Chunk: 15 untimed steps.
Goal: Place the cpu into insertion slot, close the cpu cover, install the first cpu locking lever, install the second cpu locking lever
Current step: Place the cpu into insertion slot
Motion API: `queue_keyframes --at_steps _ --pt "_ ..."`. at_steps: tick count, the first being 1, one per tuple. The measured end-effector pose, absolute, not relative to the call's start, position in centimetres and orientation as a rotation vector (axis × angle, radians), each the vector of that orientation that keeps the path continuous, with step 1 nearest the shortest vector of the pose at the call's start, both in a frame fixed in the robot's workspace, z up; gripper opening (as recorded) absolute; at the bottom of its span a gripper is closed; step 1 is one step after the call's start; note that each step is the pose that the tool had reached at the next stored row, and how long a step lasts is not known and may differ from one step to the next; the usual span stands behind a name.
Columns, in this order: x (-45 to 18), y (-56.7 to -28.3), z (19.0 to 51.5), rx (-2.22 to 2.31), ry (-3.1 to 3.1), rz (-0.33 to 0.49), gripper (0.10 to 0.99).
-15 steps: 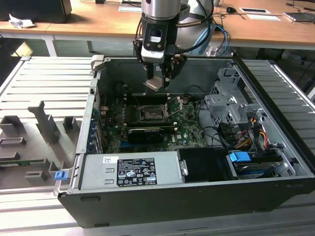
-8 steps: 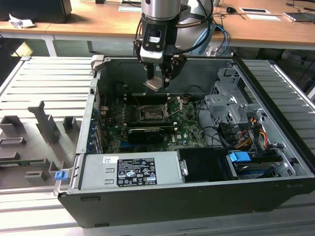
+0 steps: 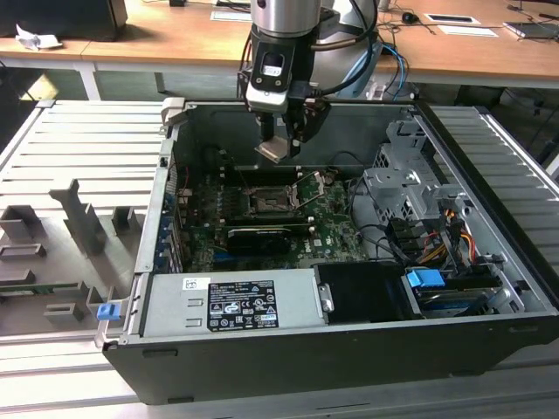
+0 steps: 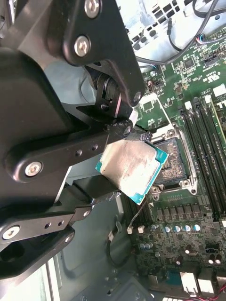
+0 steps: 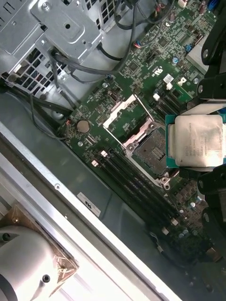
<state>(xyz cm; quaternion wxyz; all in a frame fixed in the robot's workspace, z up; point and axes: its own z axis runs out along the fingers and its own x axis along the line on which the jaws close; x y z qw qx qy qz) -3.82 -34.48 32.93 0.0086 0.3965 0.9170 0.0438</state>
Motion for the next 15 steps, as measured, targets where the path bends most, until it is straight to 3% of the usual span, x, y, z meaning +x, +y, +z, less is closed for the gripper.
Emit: queue_keyframes --at_steps 15 --pt "-3.82 -34.48 32.8 1.318 2.827 0.136 0.533"
